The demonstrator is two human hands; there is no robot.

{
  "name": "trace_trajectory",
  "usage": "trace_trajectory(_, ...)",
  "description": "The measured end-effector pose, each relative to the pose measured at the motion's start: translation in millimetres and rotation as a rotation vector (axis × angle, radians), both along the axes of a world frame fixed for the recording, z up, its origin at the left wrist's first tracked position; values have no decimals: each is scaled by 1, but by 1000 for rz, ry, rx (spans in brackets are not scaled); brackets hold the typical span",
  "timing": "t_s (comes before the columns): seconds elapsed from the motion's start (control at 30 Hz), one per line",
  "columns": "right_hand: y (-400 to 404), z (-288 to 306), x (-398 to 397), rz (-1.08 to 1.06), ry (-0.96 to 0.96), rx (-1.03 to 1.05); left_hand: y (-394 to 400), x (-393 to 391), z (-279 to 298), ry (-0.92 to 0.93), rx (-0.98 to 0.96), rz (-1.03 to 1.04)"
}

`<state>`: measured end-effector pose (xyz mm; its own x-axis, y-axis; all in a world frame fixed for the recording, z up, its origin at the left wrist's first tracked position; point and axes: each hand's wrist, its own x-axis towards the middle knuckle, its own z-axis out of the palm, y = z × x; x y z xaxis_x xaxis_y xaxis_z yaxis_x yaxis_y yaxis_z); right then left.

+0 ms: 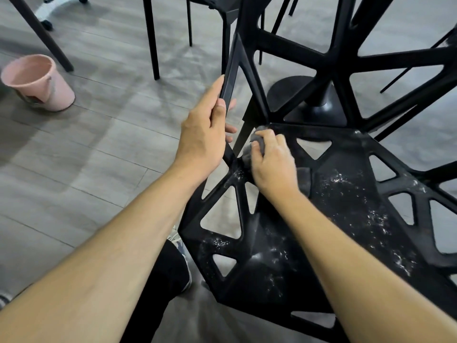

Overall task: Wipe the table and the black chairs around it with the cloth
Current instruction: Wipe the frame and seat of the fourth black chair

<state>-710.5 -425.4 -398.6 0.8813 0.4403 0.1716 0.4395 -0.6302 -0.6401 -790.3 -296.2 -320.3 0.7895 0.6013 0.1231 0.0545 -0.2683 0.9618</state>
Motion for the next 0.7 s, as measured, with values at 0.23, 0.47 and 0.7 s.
trace_trajectory(0.23, 8, 18, -66, -128, 84, -77, -2, -2, 5, 9, -3, 13)
trace_trajectory(0.47, -6, 16, -116, 33, -197, -151, -1, -22, 9, 55, 19, 136)
trace_trajectory(0.7, 22, 25, -55, -208, -28, -229, 16, -96, 10, 293, -175, -30)
